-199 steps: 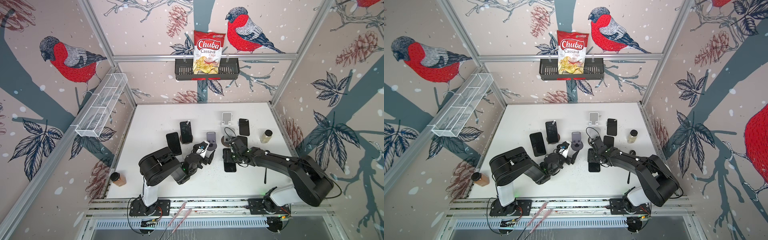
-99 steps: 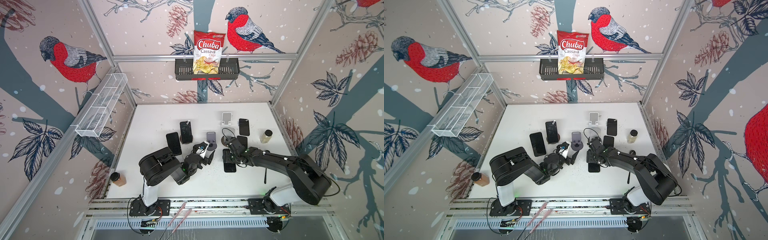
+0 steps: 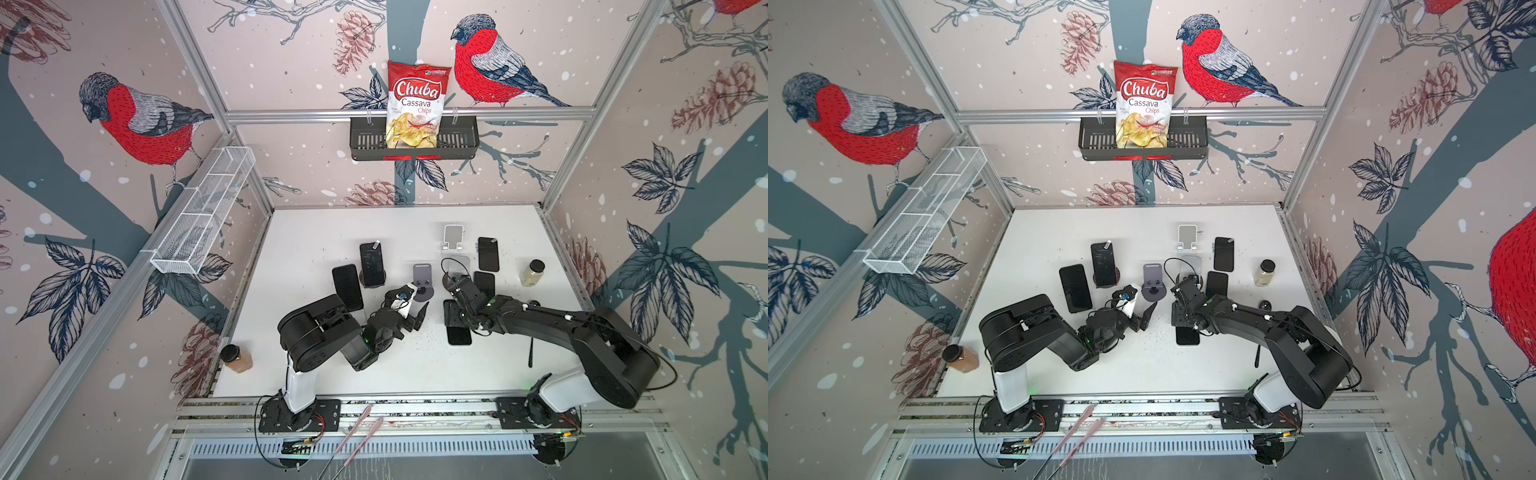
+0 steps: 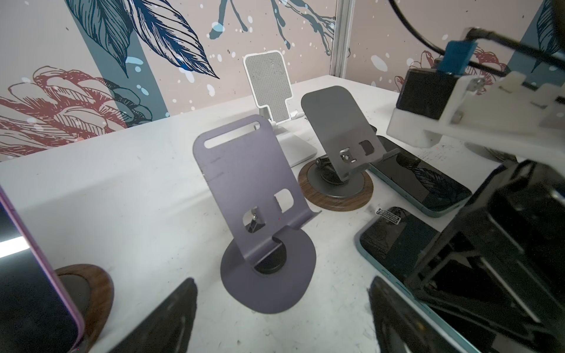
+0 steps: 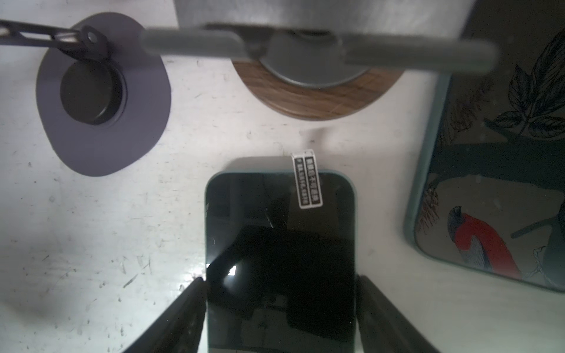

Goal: Remove the phone from the phone stand
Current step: Place the phone at the center of the table.

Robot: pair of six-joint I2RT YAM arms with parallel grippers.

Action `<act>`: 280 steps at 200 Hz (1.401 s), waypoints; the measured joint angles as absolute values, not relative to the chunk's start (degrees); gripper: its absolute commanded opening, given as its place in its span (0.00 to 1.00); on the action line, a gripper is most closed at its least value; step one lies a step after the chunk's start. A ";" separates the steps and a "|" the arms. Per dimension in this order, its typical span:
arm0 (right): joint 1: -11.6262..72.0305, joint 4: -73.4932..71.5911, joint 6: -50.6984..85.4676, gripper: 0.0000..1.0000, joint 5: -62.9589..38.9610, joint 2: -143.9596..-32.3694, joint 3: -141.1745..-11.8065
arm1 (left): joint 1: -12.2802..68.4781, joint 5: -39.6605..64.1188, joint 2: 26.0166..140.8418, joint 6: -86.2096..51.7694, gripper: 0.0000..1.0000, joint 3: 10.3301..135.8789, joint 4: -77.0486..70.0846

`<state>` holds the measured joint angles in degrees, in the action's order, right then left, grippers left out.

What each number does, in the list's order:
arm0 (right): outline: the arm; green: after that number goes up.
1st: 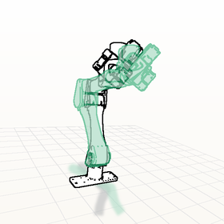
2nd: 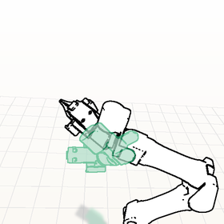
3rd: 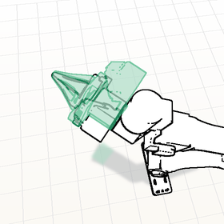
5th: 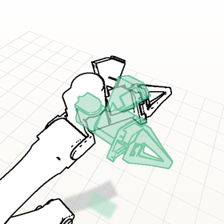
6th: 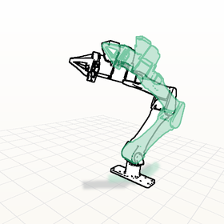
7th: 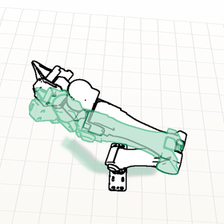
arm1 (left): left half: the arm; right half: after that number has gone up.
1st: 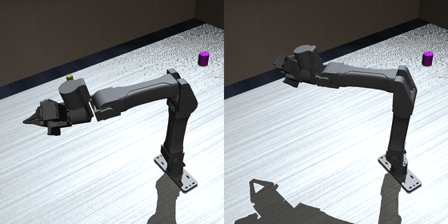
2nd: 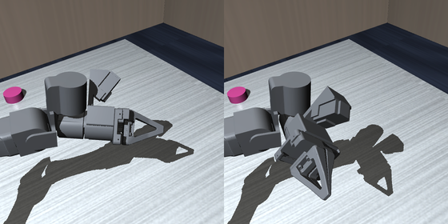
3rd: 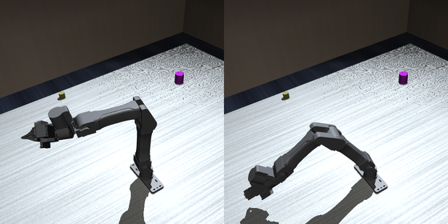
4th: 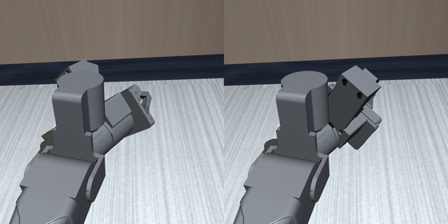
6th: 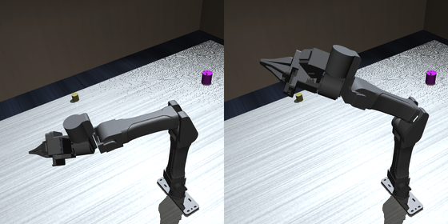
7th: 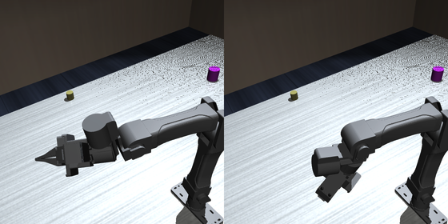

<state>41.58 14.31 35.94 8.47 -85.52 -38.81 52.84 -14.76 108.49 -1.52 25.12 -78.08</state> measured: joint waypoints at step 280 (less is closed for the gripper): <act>41.69 25.32 38.87 0.78 6.70 -79.29 -41.04 | 52.84 -15.22 108.51 -1.48 0.87 23.81 -79.50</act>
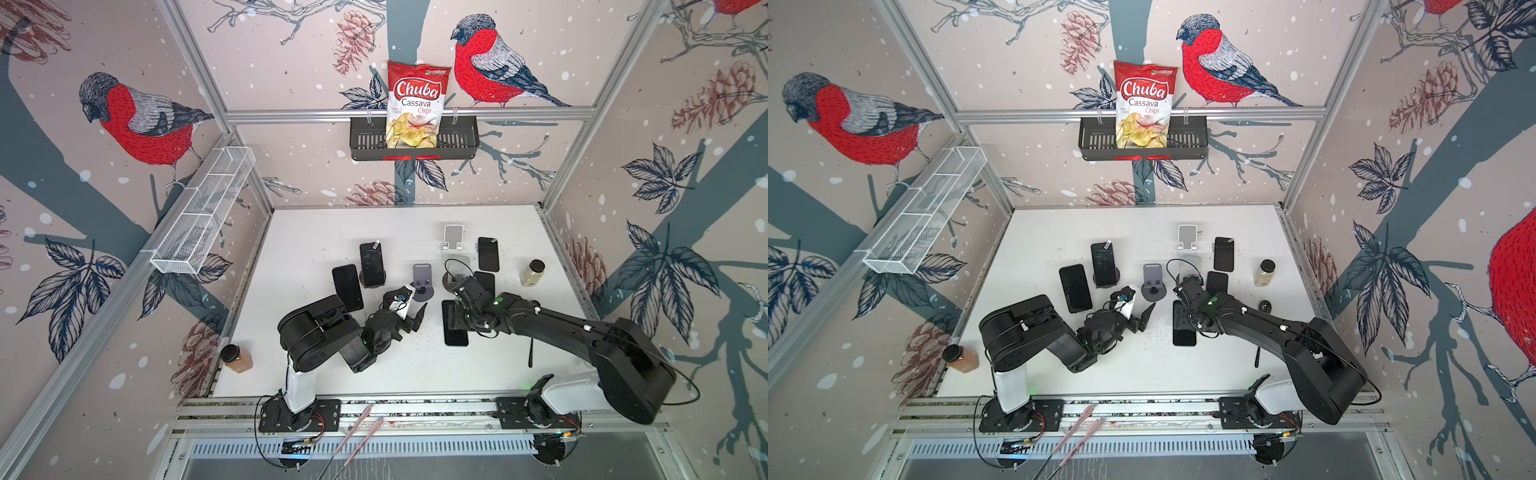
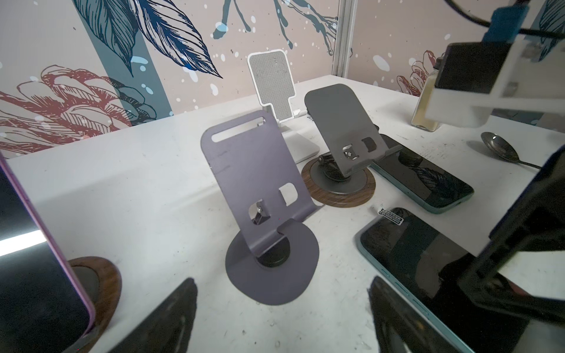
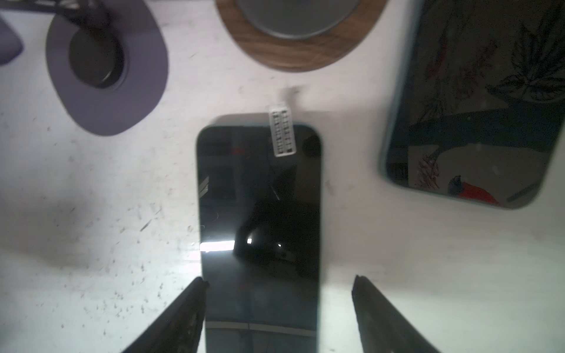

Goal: Remove the phone from the phone stand
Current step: Place the phone at the center of the table, then pick up the phone stand from the center of the table.

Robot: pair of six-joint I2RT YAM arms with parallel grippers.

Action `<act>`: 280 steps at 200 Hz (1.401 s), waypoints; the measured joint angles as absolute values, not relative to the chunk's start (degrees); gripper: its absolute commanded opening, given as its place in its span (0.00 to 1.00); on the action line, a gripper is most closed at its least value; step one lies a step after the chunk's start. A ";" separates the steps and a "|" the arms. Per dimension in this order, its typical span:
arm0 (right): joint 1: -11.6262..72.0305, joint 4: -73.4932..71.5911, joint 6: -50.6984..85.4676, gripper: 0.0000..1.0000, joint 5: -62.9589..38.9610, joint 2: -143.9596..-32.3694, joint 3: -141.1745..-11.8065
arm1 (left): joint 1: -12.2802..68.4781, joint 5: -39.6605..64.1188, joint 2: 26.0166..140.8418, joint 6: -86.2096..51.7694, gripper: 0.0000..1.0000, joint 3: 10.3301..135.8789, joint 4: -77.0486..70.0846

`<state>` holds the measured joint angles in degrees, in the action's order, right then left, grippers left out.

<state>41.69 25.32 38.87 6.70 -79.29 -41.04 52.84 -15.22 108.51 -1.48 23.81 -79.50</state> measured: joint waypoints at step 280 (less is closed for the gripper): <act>36.38 20.80 13.32 0.78 -3.88 -93.01 -69.21 | 55.86 -19.62 80.90 -1.65 0.97 22.83 -55.18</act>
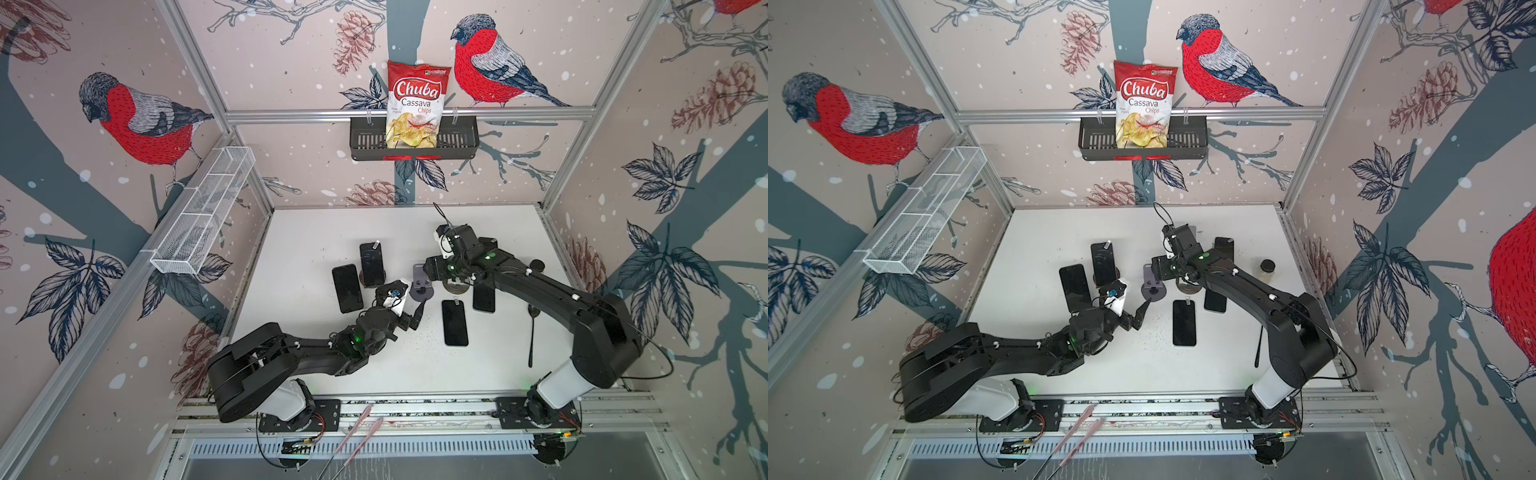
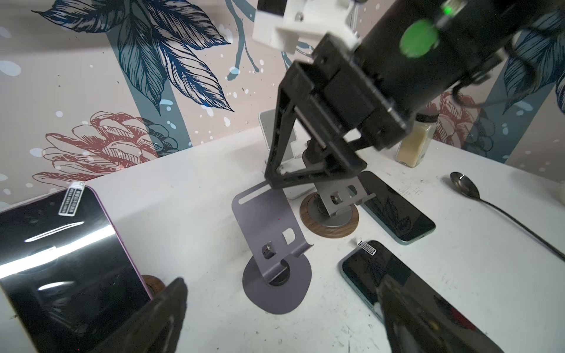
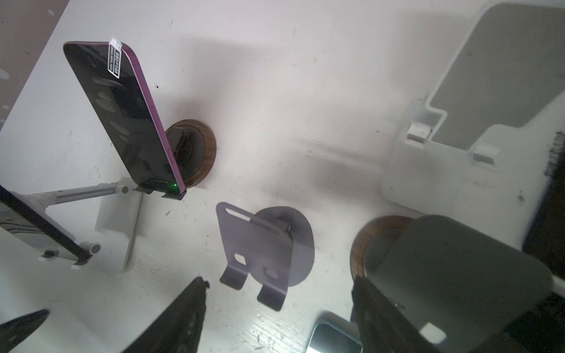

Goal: Remove the phone from the phone stand
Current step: Pick up the phone stand from the center of the table.

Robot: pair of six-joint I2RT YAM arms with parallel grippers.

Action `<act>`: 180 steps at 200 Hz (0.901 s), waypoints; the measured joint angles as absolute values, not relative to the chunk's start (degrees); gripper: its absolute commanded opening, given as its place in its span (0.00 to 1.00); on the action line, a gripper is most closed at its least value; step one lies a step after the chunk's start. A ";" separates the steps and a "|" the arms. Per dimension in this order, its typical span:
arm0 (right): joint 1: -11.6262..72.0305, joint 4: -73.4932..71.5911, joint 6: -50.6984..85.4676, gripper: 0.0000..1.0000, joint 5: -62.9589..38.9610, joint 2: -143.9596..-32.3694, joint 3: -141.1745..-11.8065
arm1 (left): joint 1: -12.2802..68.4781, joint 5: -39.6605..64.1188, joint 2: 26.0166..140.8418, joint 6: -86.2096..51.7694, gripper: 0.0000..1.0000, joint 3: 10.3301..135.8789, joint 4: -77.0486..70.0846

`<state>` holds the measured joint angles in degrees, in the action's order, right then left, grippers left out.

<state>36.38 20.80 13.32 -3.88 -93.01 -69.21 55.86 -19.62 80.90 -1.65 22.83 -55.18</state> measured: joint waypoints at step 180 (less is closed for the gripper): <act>44.91 21.43 24.21 0.99 10.13 -103.57 -73.91 | 52.23 -23.97 66.89 -7.60 0.97 18.46 -49.43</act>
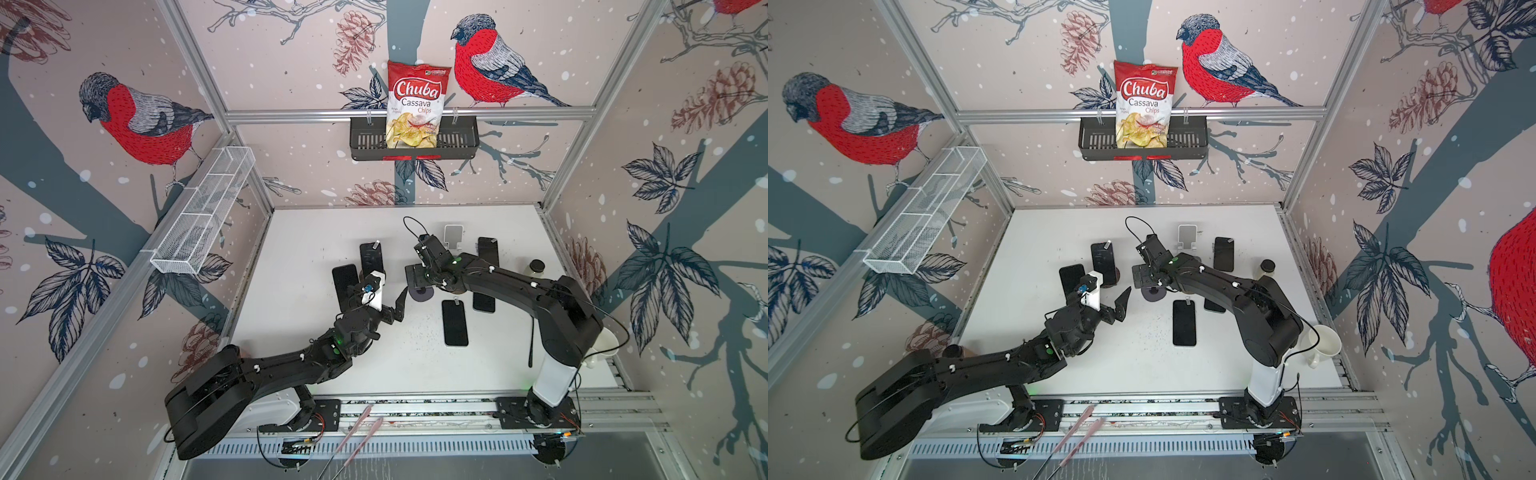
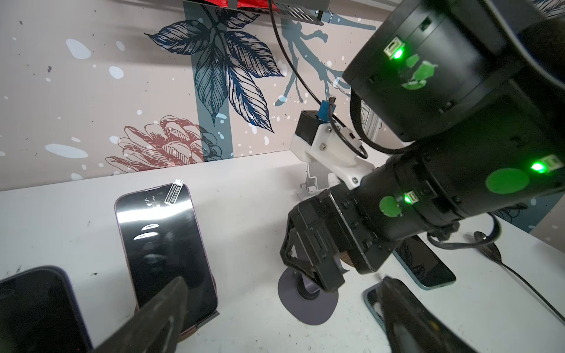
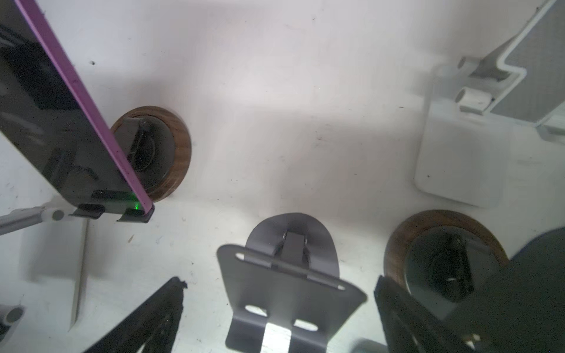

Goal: Remove the phone from the phone stand
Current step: Pick up the phone stand from the center of the table, then place the phone stand at the top-center of the table.

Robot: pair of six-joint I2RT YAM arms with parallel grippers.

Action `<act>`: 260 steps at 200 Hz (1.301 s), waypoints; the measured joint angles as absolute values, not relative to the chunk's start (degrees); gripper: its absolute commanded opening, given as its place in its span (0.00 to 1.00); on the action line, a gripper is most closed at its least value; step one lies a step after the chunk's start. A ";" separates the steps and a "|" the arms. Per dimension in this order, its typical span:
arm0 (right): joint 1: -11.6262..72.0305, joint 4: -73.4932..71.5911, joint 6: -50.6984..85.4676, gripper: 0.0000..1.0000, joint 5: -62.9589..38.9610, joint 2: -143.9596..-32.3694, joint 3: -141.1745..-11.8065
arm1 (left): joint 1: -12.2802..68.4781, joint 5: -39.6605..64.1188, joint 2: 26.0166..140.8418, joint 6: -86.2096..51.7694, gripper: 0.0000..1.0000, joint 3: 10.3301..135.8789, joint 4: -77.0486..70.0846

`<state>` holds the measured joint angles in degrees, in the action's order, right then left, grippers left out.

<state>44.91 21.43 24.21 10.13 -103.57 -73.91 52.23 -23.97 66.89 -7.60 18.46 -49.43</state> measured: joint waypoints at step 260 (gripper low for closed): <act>37.04 21.45 22.11 0.55 11.35 -110.83 -87.48 | 51.51 -19.33 67.66 -9.13 0.97 17.56 -49.82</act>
